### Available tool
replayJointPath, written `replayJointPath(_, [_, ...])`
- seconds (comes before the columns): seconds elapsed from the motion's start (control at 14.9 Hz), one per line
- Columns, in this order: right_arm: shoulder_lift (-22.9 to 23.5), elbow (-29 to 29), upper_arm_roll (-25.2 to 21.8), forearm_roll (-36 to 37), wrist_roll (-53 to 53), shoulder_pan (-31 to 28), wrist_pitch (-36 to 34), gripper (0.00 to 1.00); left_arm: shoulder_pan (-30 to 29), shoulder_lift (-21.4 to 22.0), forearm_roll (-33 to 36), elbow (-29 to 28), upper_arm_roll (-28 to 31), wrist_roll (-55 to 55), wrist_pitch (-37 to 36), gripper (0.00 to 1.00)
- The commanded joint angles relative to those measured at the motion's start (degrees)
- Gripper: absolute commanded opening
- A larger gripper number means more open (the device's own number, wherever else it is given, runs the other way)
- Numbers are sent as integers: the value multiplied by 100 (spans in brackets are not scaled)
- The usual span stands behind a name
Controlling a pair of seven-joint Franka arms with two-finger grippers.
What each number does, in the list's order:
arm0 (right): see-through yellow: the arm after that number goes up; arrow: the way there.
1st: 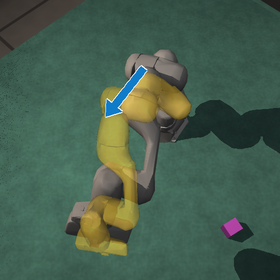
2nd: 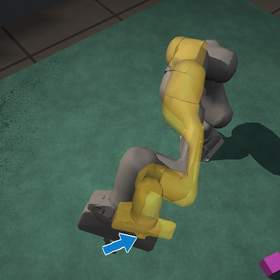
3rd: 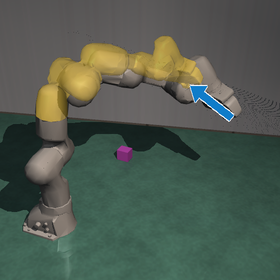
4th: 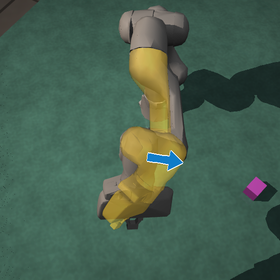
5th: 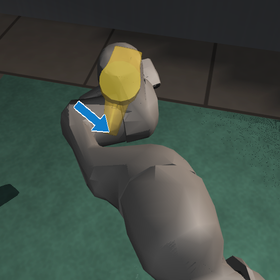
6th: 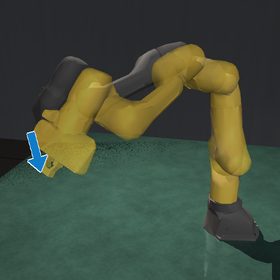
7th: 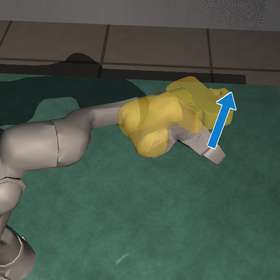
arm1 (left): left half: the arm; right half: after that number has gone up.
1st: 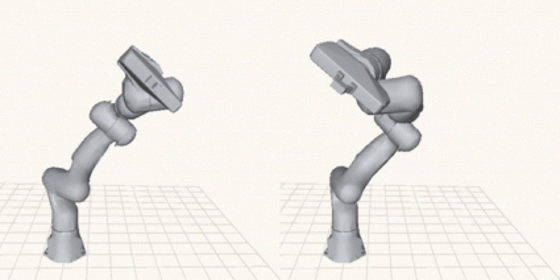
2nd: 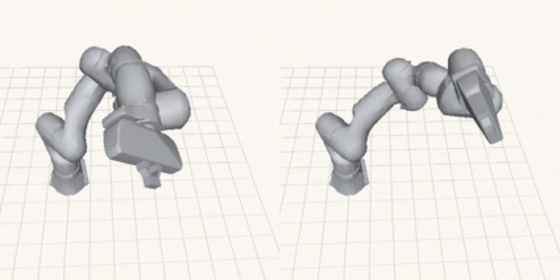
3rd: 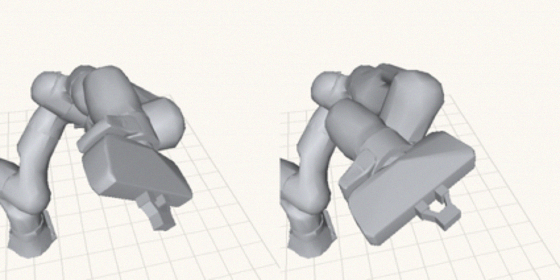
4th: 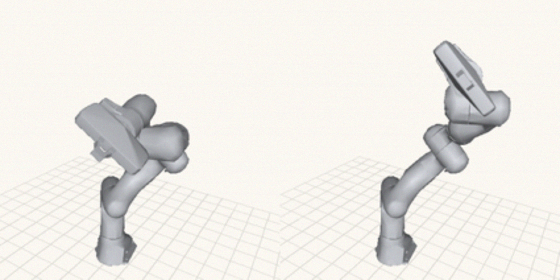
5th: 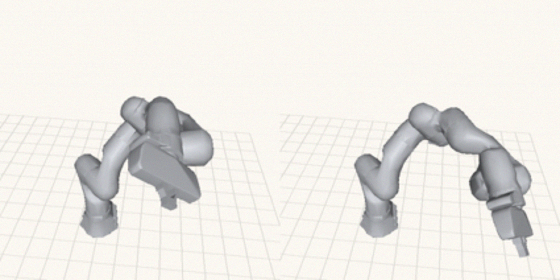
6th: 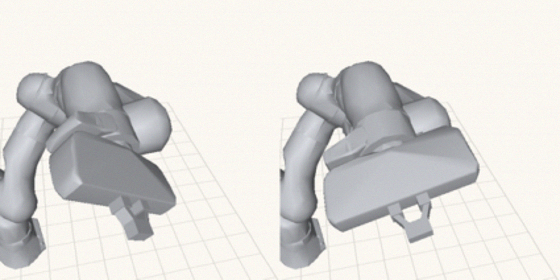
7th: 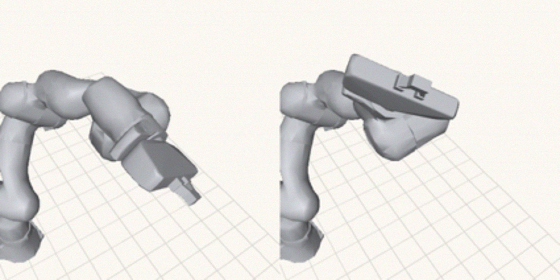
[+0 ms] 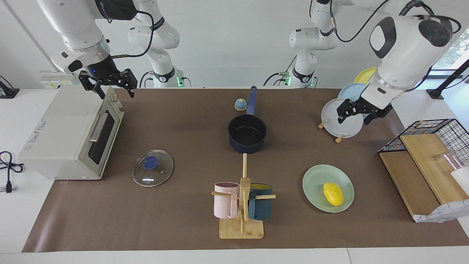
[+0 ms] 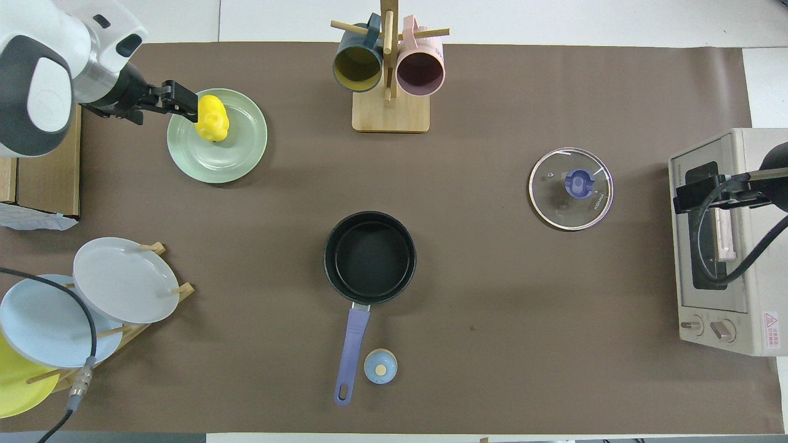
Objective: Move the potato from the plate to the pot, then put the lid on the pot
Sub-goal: 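Reach the left gripper to the yellow potato on the green plate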
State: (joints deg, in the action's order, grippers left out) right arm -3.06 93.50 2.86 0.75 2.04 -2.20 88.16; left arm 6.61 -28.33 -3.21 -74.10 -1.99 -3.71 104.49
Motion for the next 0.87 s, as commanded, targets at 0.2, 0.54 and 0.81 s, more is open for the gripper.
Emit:
replayJointPath(0.2, [-45, 89, 92, -137, 208, -35, -54, 100, 59, -1385, 153, 880, 85, -69, 1090, 100])
replayJointPath(0.54, [-89, 861, 206, -137, 358, 237, 1087, 100, 59, -1351, 602, 476, 76, -77, 1512, 100])
replayJointPath(0.81, [524, 863, 224, -137, 358, 378, 1808, 100, 86, -1281, 602, 91, 76, -121, 1767, 100])
